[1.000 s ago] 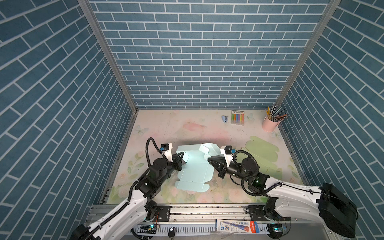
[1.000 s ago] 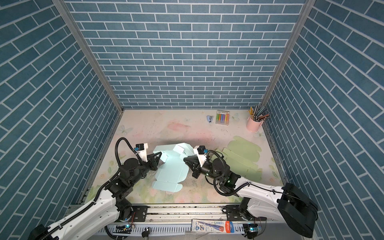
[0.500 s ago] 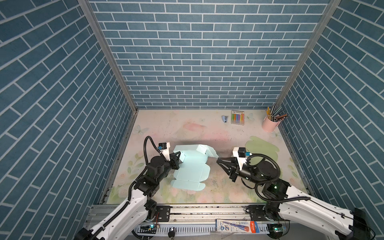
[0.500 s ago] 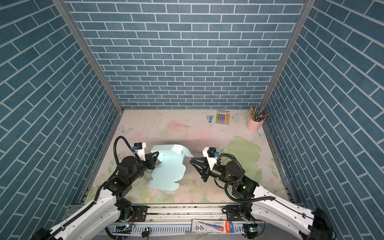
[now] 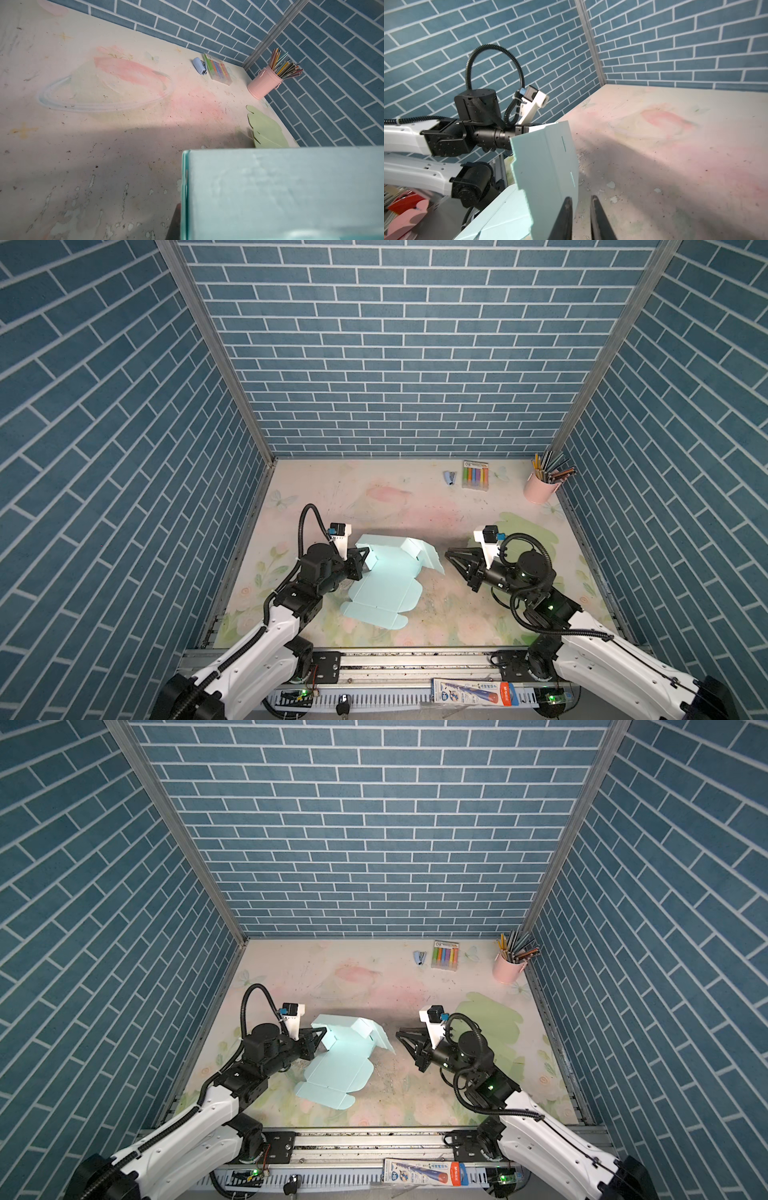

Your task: Fold the paper box

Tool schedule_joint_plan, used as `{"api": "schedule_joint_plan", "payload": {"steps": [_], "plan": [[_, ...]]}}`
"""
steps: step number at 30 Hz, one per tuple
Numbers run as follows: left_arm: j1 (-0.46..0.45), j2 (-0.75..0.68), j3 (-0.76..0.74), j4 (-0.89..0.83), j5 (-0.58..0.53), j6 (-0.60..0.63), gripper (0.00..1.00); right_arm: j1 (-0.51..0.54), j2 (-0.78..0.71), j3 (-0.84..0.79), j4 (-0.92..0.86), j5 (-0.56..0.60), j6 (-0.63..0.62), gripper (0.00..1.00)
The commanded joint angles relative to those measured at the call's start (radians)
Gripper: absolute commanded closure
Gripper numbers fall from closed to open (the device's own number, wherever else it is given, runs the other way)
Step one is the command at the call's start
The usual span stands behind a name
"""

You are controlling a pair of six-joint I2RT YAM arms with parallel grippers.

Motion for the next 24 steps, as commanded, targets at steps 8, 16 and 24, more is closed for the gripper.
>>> {"api": "schedule_joint_plan", "payload": {"steps": [8,16,24], "plan": [[-0.031,0.040,0.014,0.057,0.019,0.014,1.00,0.084,0.188,0.007,0.211,-0.127,0.019,0.82],[-0.043,0.045,0.007,0.061,0.008,0.014,1.00,0.165,0.283,0.052,0.213,-0.096,-0.025,0.81],[-0.062,0.041,0.004,0.039,-0.044,0.018,1.00,0.227,0.329,0.105,0.152,0.072,-0.063,0.75]]}}
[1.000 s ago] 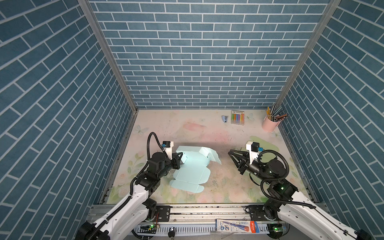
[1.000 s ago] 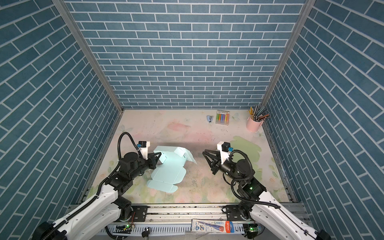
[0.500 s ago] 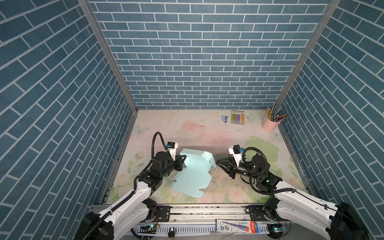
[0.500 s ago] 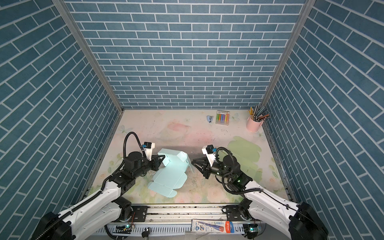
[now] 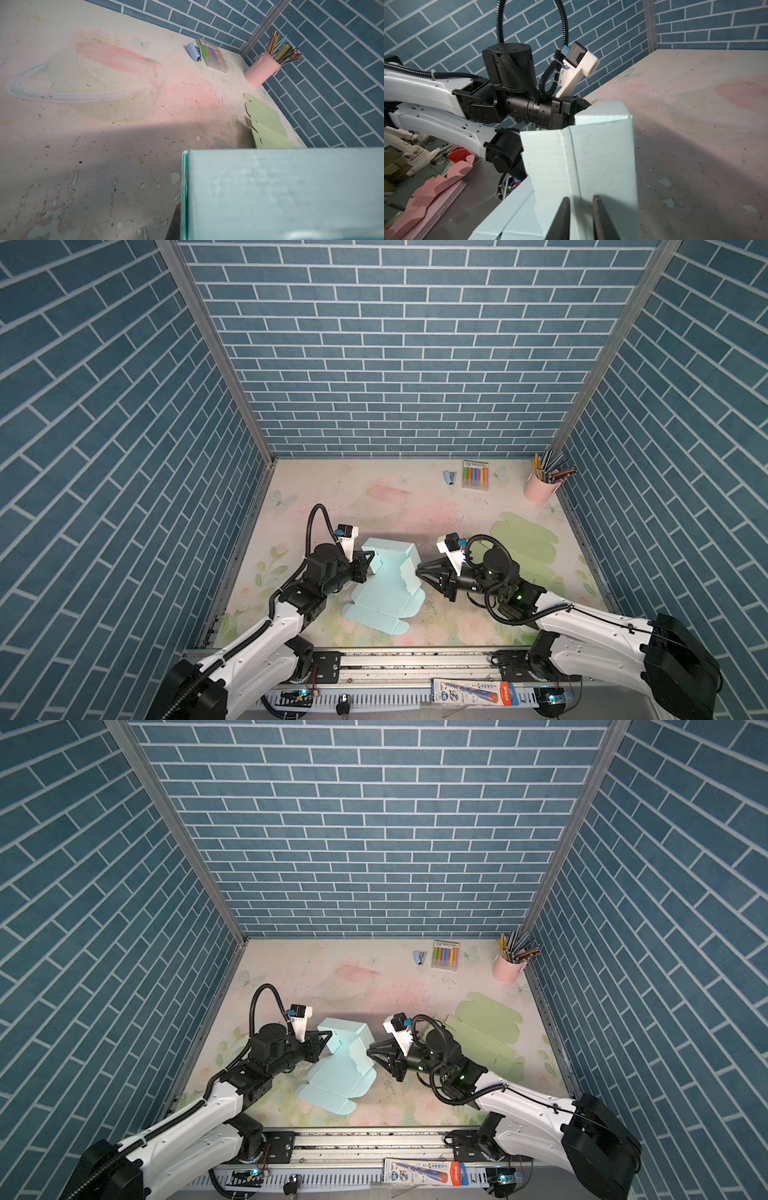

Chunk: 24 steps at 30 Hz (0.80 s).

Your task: Fold the paper box

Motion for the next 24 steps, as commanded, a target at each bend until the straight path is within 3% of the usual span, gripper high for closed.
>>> {"api": "schedule_joint_plan", "payload": {"steps": [1,13,24], "plan": [[-0.020,-0.010,0.004,0.007,-0.047,0.012,1.00,0.034,0.021,0.049,-0.032,0.118,-0.053,0.74],[-0.154,-0.040,0.008,-0.064,-0.315,-0.040,1.00,0.202,0.231,0.259,-0.305,0.627,-0.053,0.68],[-0.265,-0.041,0.000,-0.051,-0.448,-0.096,1.00,0.284,0.356,0.384,-0.435,0.902,-0.020,0.71]]}}
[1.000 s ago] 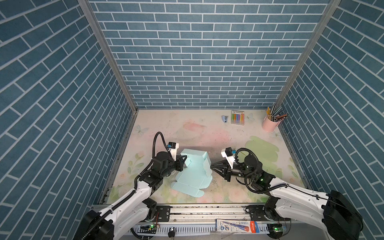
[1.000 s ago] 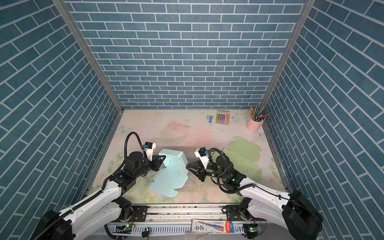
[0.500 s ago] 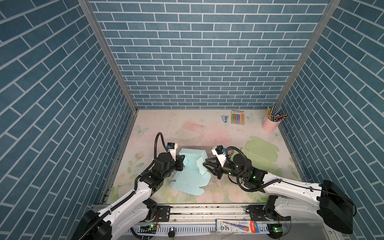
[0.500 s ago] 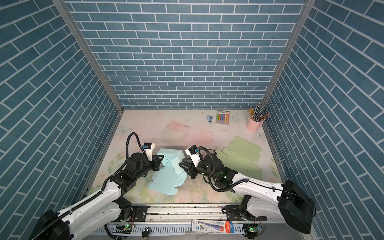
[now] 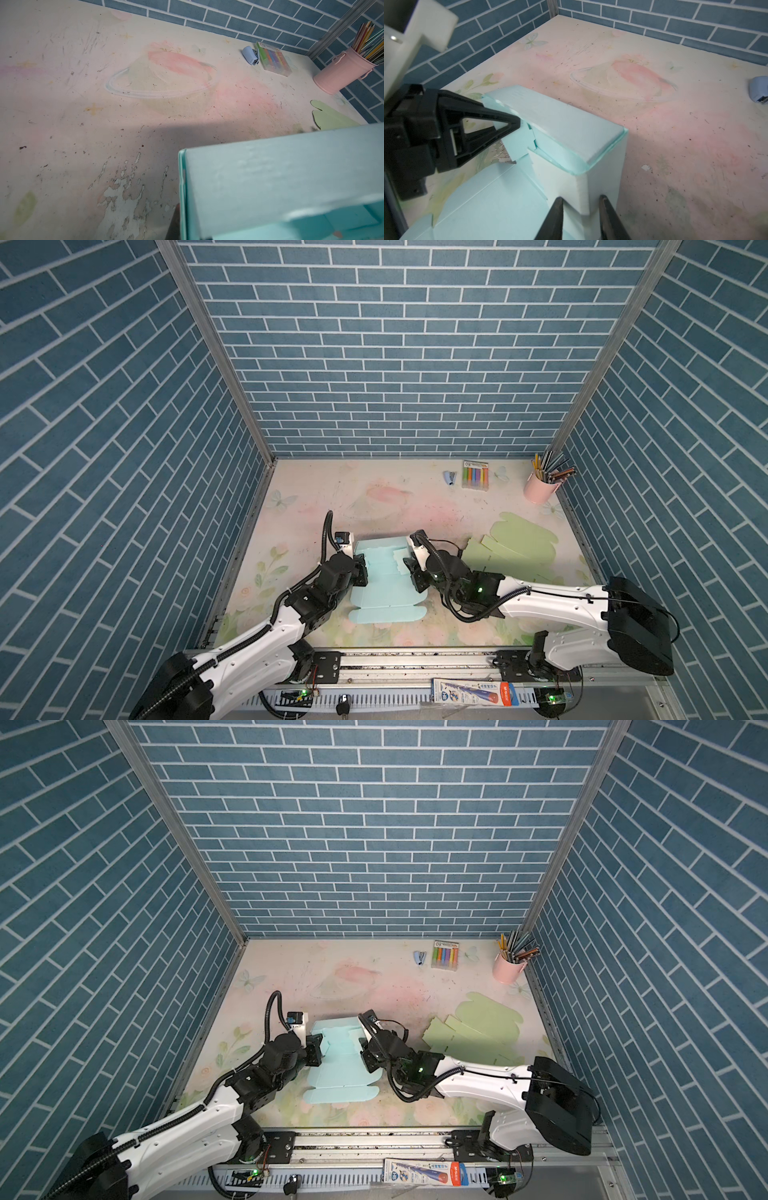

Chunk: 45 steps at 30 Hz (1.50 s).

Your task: Fold the paper box

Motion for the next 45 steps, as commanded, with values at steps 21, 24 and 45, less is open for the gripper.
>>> {"api": "schedule_joint_plan", "payload": {"steps": [21,24,45], "plan": [[-0.244,0.023,0.001,0.172,-0.158,-0.130,1.00,0.103,0.248,0.258,-0.356,0.526,0.148,0.86],[-0.250,0.019,0.009,0.167,-0.161,-0.127,1.00,0.103,0.237,0.242,-0.331,0.530,0.146,0.91],[-0.303,0.034,0.005,0.177,-0.211,-0.156,1.00,0.103,0.194,0.203,-0.303,0.655,0.179,0.98]]}}
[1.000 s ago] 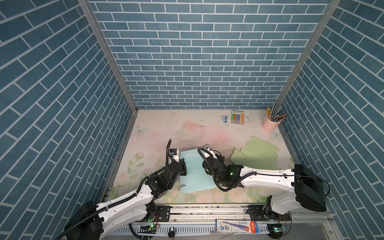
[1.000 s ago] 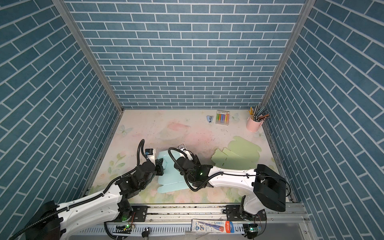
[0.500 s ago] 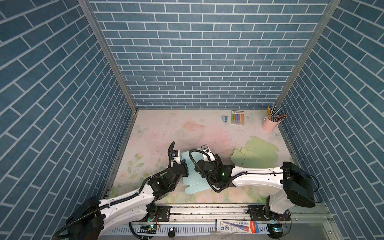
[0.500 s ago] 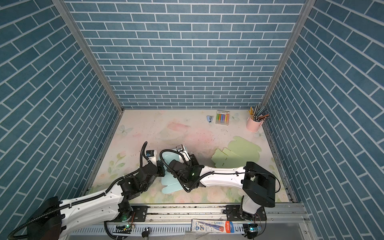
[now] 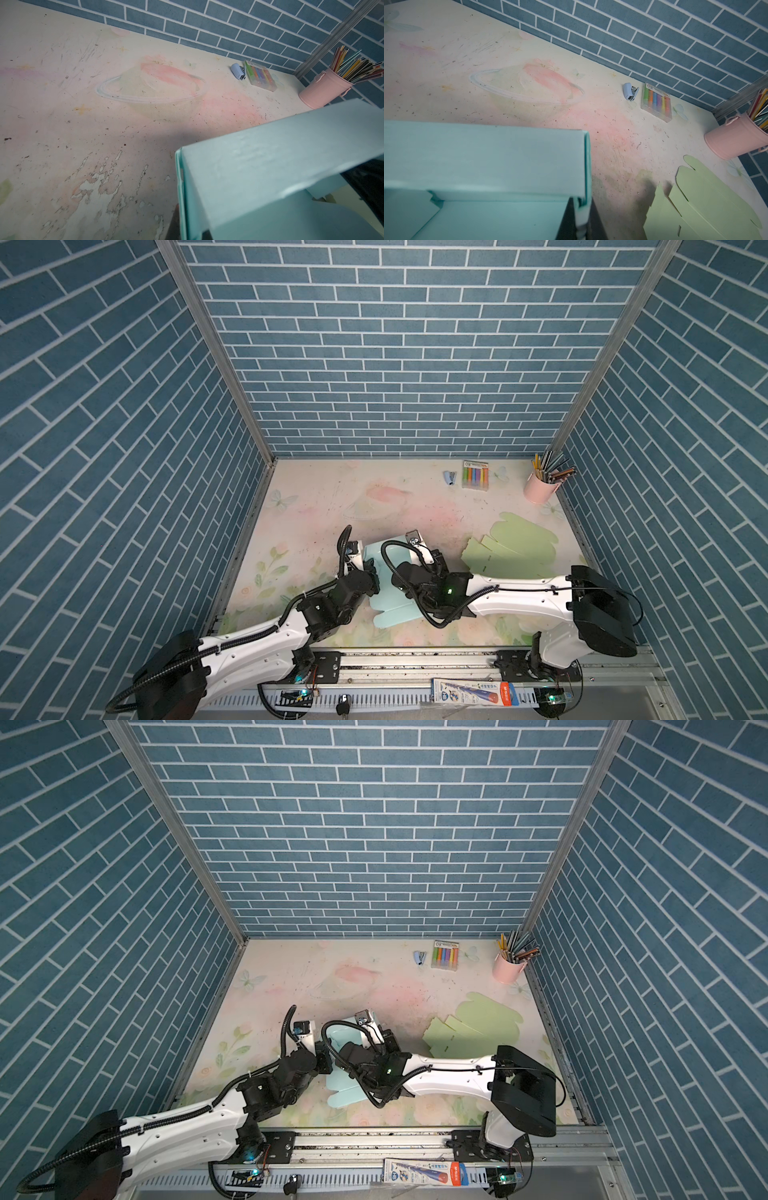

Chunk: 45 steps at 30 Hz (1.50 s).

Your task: Fold the paper box

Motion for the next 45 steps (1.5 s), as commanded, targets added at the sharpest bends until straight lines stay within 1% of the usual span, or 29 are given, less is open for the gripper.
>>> {"api": "schedule_joint_plan", "payload": {"steps": [1,3,4,6,8,15,20,22,25,29,31,34,38,39,40,45], "plan": [[-0.039,-0.010,0.019,0.084,0.065,-0.012,1.00,-0.005,0.006,-0.002,-0.009,0.049,0.029,0.99],[-0.042,-0.011,0.013,0.083,0.060,-0.015,1.00,-0.005,0.024,0.011,-0.031,0.053,0.042,0.97],[-0.042,-0.012,0.012,0.084,0.059,-0.015,1.00,-0.001,0.027,0.013,-0.032,0.055,0.046,0.94],[-0.043,-0.015,0.008,0.083,0.054,-0.016,1.00,0.001,0.020,0.004,-0.015,0.052,0.046,0.89],[-0.044,-0.022,0.004,0.084,0.049,-0.018,1.00,0.002,0.011,-0.007,0.008,0.051,0.038,0.87],[-0.042,-0.032,-0.004,0.085,0.045,-0.016,1.00,0.000,0.018,-0.008,0.015,0.060,0.037,0.90],[-0.043,-0.025,-0.005,0.085,0.045,-0.016,1.00,0.000,0.031,-0.009,0.021,0.066,0.036,0.97],[-0.044,-0.028,-0.009,0.086,0.040,-0.018,1.00,0.000,0.046,0.001,0.018,0.068,0.029,0.98],[-0.044,-0.032,-0.023,0.100,0.035,-0.022,1.00,0.004,0.070,0.033,-0.023,0.073,0.042,0.98],[-0.044,-0.023,-0.032,0.114,0.032,-0.032,1.00,0.018,0.069,0.038,-0.025,0.086,0.052,0.91],[-0.046,-0.017,-0.030,0.116,0.033,-0.032,1.00,0.018,0.066,0.037,-0.019,0.087,0.047,0.91],[-0.045,-0.012,-0.030,0.111,0.030,-0.032,1.00,0.018,0.060,0.032,-0.012,0.090,0.036,1.00],[-0.046,-0.012,-0.033,0.109,0.022,-0.035,1.00,0.020,0.044,0.015,0.002,0.081,0.037,1.00],[-0.046,-0.008,-0.033,0.109,0.022,-0.035,1.00,0.020,0.040,0.011,0.007,0.075,0.036,0.99],[-0.045,-0.003,-0.030,0.108,0.021,-0.035,1.00,0.021,0.037,0.009,0.012,0.071,0.032,0.96],[-0.046,0.029,-0.019,0.102,0.002,-0.021,1.00,0.034,0.005,-0.002,0.032,0.030,-0.003,0.69]]}}
